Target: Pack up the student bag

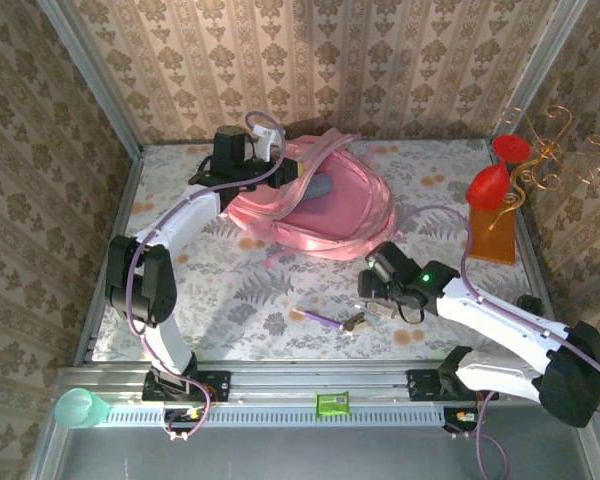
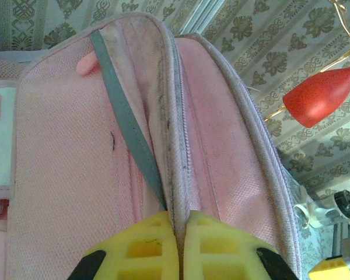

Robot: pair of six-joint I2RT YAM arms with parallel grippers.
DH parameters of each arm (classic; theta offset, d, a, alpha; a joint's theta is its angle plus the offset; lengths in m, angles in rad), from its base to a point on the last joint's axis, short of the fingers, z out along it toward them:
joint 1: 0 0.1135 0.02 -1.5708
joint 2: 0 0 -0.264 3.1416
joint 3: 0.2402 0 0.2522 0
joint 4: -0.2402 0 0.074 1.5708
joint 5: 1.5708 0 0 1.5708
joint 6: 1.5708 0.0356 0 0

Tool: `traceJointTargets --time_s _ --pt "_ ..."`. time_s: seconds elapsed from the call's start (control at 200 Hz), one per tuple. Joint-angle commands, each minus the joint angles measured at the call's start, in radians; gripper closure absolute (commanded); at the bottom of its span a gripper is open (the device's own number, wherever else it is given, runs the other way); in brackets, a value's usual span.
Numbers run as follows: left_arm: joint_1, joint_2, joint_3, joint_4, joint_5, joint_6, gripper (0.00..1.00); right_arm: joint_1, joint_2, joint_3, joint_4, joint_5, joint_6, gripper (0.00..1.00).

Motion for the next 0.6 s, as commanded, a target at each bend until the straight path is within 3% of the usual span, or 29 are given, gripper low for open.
traceJointTargets --time_s 0.0,0.275,0.595 --pt "0.015 -0.034 -0.014 0.039 -0.019 0.053 1.0 0.021 -0.019 -0.037 -0.16 0.085 0.137 0.09" --pt "0.003 -0.015 -0.008 0.032 -0.019 0.059 1.0 0.09 0.033 -0.113 -0.038 0.022 0.15 0.01" --pt "-0.007 -0.01 -0.002 0.021 -0.019 0.06 1.0 0.02 0.165 -0.115 0.128 -0.054 0.022 0.01"
